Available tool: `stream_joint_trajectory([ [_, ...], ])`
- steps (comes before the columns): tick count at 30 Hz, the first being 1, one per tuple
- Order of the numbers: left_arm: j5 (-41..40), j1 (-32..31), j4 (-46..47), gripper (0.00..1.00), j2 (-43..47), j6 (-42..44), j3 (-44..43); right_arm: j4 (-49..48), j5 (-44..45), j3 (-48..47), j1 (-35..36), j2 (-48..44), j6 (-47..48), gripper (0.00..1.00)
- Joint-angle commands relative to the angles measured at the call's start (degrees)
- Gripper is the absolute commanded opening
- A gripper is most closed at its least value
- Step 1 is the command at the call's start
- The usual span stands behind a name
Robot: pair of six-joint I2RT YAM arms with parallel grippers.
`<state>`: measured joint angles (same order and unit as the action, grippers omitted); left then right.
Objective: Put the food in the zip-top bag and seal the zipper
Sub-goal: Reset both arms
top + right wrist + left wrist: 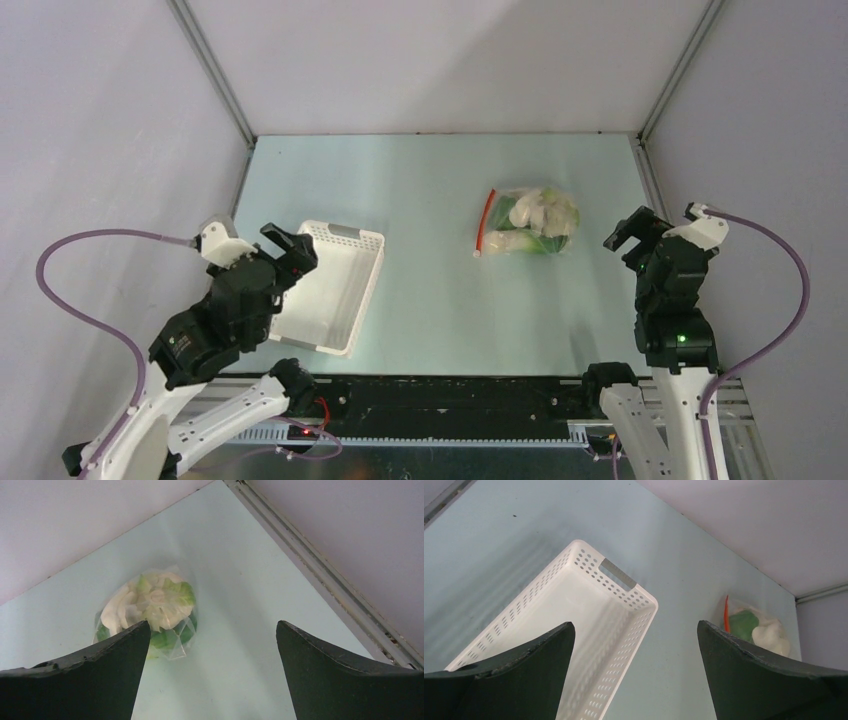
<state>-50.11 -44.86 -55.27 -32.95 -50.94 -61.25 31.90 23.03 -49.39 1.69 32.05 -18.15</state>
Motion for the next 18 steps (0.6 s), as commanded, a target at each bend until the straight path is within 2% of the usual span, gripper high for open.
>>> stream_joint_trajectory([
  [1, 2.1, 0.38, 2.49, 0.98, 0.69, 3.45, 0.12, -3.34, -1.65, 0.76, -0.28, -0.75, 0.91, 1.0],
  [4, 2.2, 0.37, 1.27, 0.98, 0.53, 3.76, -0.08, -4.2, -3.06, 1.13, -0.4, -0.76, 1.07, 1.0],
  [10, 3.15, 0.36, 4.5, 0.98, 0.38, 5.93, 3.26, -4.29, -4.53, 1.49, -0.38, -0.8, 1.66, 1.0],
  [18, 0.48, 0.33, 4.98, 0.98, 0.47, 5.77, 5.95, -5.19, -5.25, 1.92, -0.57, -1.27, 1.97, 1.0],
])
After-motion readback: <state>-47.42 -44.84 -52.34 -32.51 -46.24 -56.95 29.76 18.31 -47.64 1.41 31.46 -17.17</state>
